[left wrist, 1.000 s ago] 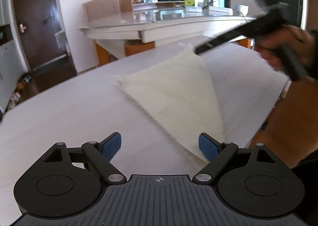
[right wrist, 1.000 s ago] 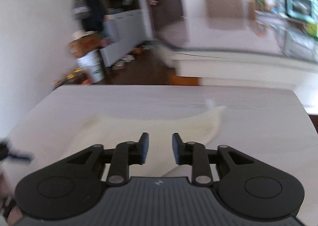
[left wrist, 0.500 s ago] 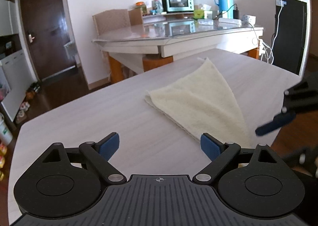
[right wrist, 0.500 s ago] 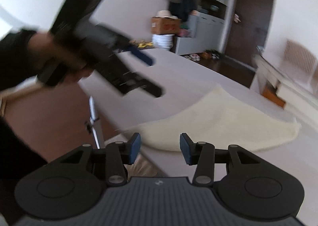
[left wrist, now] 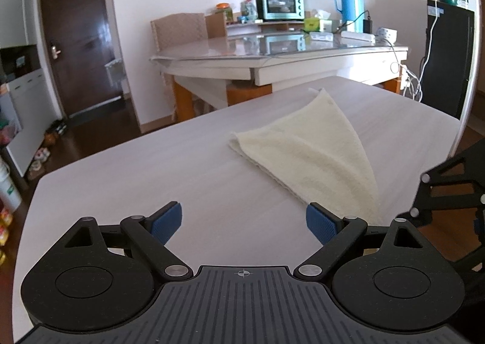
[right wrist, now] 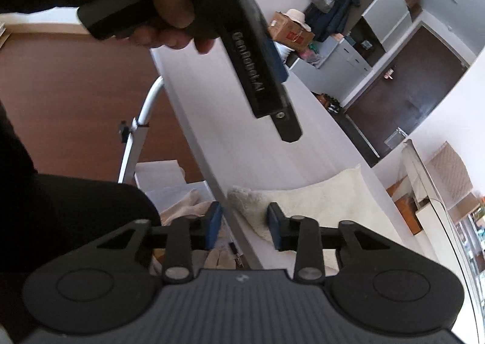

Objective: Fold towel
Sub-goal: 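Grasp one base corner of the towel triangle with the right gripper, then lift the corner with the right gripper and fold it onto the opposite corner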

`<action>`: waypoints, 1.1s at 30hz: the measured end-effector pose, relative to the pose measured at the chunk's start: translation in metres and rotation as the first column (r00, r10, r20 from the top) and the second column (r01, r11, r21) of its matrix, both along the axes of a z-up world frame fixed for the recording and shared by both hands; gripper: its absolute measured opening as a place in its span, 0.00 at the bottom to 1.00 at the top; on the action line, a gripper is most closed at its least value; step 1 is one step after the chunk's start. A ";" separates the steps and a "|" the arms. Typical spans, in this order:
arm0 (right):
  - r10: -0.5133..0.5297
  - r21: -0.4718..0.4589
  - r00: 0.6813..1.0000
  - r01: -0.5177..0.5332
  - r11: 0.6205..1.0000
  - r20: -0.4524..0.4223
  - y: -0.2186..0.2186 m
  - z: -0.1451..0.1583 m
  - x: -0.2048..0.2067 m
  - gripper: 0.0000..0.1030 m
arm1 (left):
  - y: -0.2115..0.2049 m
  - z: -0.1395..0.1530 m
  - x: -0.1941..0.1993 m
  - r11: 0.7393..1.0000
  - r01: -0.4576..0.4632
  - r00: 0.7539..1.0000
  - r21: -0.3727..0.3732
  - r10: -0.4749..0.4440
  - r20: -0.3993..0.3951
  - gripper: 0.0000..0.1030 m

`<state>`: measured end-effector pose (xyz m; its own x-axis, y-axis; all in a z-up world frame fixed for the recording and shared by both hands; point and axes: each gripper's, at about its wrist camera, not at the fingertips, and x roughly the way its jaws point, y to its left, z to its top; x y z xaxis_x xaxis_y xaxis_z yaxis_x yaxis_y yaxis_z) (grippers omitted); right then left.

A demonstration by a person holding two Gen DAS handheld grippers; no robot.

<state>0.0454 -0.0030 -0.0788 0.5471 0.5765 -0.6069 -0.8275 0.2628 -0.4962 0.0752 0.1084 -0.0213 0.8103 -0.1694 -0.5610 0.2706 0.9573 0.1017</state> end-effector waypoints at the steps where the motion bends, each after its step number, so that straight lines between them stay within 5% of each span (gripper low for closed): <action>1: 0.002 0.004 1.000 -0.002 1.000 -0.004 -0.002 0.002 -0.001 0.15 | 0.000 0.000 -0.001 1.000 0.001 1.000 0.001 -0.001 -0.001 0.90; 4: -0.009 0.051 0.997 0.013 0.999 -0.081 -0.014 0.014 0.003 0.08 | 0.000 0.001 -0.001 1.000 0.014 1.000 0.002 -0.014 0.000 0.90; 11: 0.038 0.194 0.958 0.018 0.981 -0.284 -0.067 0.055 0.013 0.07 | -0.009 0.006 0.023 0.997 0.078 0.997 0.027 -0.078 0.009 0.90; 25: 0.044 0.238 0.923 0.053 0.970 -0.383 -0.113 0.079 0.030 0.07 | -0.030 -0.015 0.097 0.961 0.189 0.982 0.201 -0.181 -0.056 0.90; 33: 0.049 0.261 0.903 0.071 0.963 -0.426 -0.131 0.082 0.035 0.06 | -0.022 -0.025 0.103 0.955 0.200 0.978 0.221 -0.182 -0.099 0.90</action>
<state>0.0806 -0.1338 0.0034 0.2783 0.7430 -0.6087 -0.9387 0.3447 -0.0084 0.1779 0.0866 -0.0464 0.7286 -0.1770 -0.6617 0.4614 0.8408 0.2832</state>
